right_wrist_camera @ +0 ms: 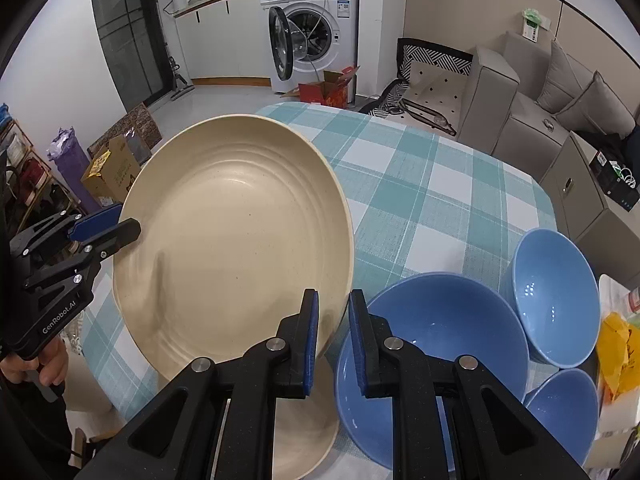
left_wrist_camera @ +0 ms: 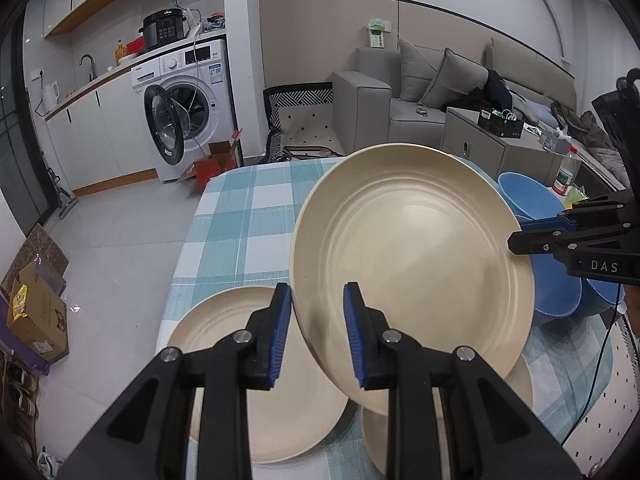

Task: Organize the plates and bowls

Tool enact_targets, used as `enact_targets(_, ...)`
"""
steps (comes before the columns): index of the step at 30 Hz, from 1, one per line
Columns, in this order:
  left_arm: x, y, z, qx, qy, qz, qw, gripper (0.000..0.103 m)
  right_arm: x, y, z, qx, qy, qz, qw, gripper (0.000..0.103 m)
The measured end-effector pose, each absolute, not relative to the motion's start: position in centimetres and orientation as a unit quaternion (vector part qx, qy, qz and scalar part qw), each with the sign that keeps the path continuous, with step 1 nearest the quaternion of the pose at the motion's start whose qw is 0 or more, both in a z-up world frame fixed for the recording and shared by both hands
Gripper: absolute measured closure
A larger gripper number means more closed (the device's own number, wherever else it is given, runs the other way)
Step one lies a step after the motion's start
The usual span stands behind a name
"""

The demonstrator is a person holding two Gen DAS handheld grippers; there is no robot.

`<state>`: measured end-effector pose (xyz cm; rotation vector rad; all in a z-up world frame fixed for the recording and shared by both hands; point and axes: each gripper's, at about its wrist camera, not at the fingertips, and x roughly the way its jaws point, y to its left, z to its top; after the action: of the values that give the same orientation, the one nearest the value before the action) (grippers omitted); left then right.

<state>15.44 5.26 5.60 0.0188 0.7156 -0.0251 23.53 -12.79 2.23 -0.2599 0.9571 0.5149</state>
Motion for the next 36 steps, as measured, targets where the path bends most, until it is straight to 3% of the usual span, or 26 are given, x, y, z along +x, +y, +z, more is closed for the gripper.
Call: enact_targets(36,9.7,2.3,-0.5,0.018,0.399,-0.041,0.916,0.078,13.1,-16.3,-4.0,-0.117,0.478,0.245,0.835,0.087)
